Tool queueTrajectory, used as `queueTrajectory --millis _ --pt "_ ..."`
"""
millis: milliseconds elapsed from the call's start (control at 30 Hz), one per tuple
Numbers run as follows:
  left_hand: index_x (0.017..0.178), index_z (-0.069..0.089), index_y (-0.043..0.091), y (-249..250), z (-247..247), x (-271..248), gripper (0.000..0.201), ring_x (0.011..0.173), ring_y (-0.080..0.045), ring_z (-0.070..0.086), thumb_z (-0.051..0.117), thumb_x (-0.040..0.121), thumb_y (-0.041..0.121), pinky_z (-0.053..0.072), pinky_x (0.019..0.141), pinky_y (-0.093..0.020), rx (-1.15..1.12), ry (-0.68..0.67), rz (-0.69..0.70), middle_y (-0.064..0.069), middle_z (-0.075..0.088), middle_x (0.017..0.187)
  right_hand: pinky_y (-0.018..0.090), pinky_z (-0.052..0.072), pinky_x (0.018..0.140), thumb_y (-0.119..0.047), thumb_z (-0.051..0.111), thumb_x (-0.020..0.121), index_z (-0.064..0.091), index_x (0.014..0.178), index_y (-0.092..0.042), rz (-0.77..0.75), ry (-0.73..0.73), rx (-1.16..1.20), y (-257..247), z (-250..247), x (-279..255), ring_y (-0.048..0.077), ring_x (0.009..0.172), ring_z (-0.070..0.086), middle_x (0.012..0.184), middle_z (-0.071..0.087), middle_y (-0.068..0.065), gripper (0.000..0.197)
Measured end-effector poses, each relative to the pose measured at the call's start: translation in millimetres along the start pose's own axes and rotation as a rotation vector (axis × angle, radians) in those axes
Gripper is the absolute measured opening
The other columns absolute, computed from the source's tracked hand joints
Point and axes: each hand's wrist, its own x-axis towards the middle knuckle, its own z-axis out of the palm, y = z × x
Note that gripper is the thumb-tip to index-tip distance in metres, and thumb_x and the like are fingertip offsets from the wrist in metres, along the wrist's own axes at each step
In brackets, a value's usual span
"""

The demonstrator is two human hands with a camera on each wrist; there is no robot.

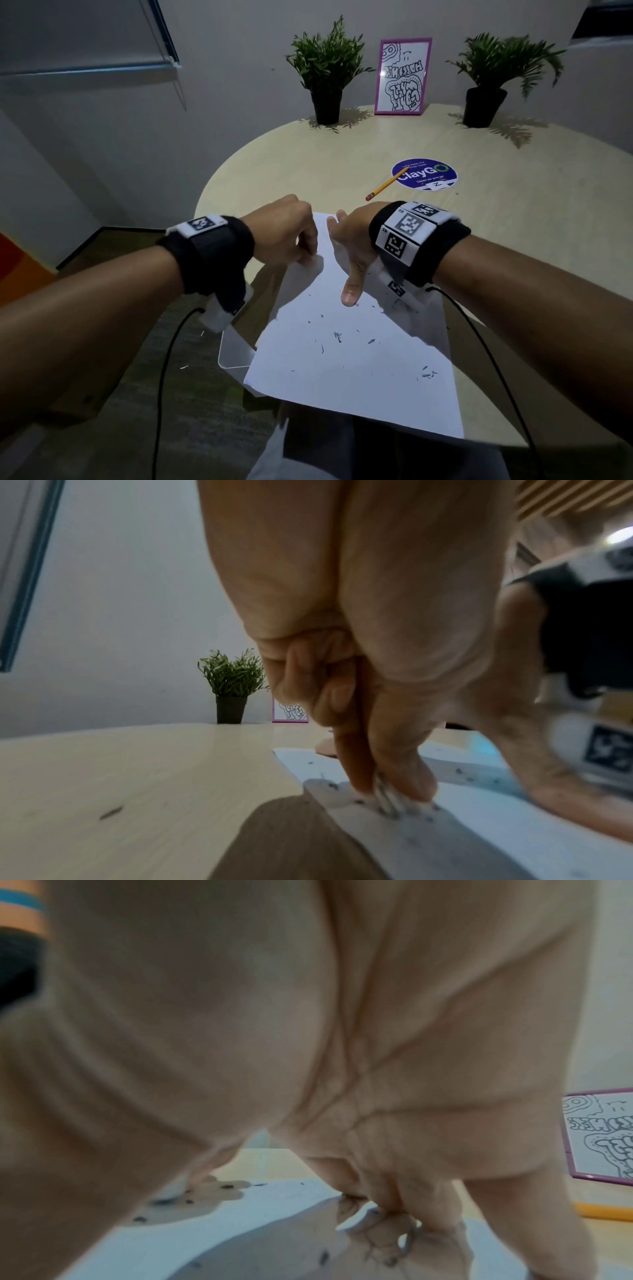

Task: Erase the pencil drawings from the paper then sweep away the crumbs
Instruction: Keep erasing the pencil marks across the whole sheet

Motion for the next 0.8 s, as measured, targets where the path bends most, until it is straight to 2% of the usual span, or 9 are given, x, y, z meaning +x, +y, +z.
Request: queueTrajectory --millis 67,133,167,233,300,400,567,733,800 --pt "0.083 0.08 0.023 0.8 1.5 -7.4 0.005 0.066 0.012 0.053 0.082 0.079 0.022 0.035 0.056 -0.004 -0.017 -0.052 0.016 0.021 0.064 0.067 0.049 0.045 0.106 -0.085 0.063 0.026 0.03 0.153 -0.007 0.008 -0.01 0.007 -0.1 0.3 -1.5 0.033 0.135 0.048 0.161 0.03 0.011 0.153" --pt "0.083 0.079 0.023 2.0 -0.6 -4.7 0.004 0.068 0.011 0.055 0.082 0.08 0.022 0.037 0.058 -0.004 -0.018 -0.049 0.015 0.019 0.067 0.069 0.048 0.043 0.107 -0.084 0.068 0.037 0.027 0.155 -0.007 0.022 -0.016 0.021 -0.3 0.1 -2.2 0.033 0.138 0.045 0.162 0.028 0.011 0.147" --pt "0.083 0.079 0.022 2.3 -2.2 0.4 0.003 0.07 0.007 0.057 0.081 0.08 0.021 0.043 0.063 -0.007 -0.013 -0.02 0.002 0.016 0.069 0.071 0.048 0.043 0.108 -0.085 0.067 0.037 0.027 0.155 -0.006 0.026 -0.014 0.016 -0.1 -0.2 -2.2 0.034 0.138 0.044 0.162 0.028 0.012 0.148" --pt "0.083 0.078 0.021 4.8 -4.8 8.9 0.002 0.075 -0.004 0.063 0.079 0.081 0.021 0.055 0.073 -0.027 -0.005 0.037 -0.045 0.011 0.072 0.075 0.049 0.043 0.108 -0.088 0.06 0.023 0.03 0.153 -0.005 0.016 -0.014 -0.004 -1.7 -1.6 -2.2 0.035 0.137 0.046 0.16 0.032 0.013 0.157" --pt "0.081 0.077 0.021 6.7 -3.8 13.0 0.002 0.078 -0.015 0.066 0.079 0.08 0.022 0.056 0.074 -0.034 0.006 0.068 -0.071 0.007 0.072 0.075 0.05 0.043 0.107 -0.087 0.057 0.017 0.031 0.152 -0.005 0.003 -0.018 -0.01 -2.4 -1.7 -1.9 0.036 0.135 0.047 0.159 0.034 0.014 0.161" --pt "0.08 0.078 0.022 7.8 2.2 5.0 0.004 0.074 -0.013 0.065 0.081 0.077 0.022 0.055 0.072 -0.032 -0.01 0.079 -0.043 0.01 0.07 0.072 0.05 0.042 0.108 -0.087 0.054 0.012 0.03 0.153 -0.006 -0.005 -0.033 -0.03 -2.5 -1.9 -2.5 0.036 0.136 0.046 0.16 0.032 0.014 0.164" --pt "0.081 0.079 0.021 12.4 4.6 -11.8 0.007 0.064 0.0 0.055 0.085 0.077 0.024 0.04 0.062 -0.016 -0.024 0.006 0.008 0.018 0.064 0.065 0.051 0.041 0.109 -0.086 0.056 0.011 0.026 0.154 -0.005 0.005 -0.033 -0.015 -2.3 -2.1 0.9 0.035 0.138 0.044 0.16 0.032 0.013 0.167" --pt "0.082 0.08 0.022 7.8 -3.8 7.1 0.004 0.074 -0.01 0.066 0.081 0.079 0.023 0.058 0.073 -0.033 0.003 0.087 -0.076 0.01 0.072 0.073 0.051 0.042 0.108 -0.085 0.057 0.023 0.028 0.153 -0.003 0.002 -0.004 -0.027 -1.3 -0.8 -1.0 0.038 0.137 0.045 0.16 0.031 0.016 0.157" --pt "0.083 0.08 0.021 6.7 -3.4 8.2 0.005 0.073 -0.008 0.065 0.081 0.079 0.021 0.057 0.073 -0.031 -0.004 0.112 -0.087 0.01 0.073 0.074 0.051 0.043 0.107 -0.085 0.058 0.026 0.024 0.154 0.0 0.007 0.014 -0.022 -0.8 0.9 -0.3 0.039 0.135 0.047 0.16 0.031 0.017 0.157"
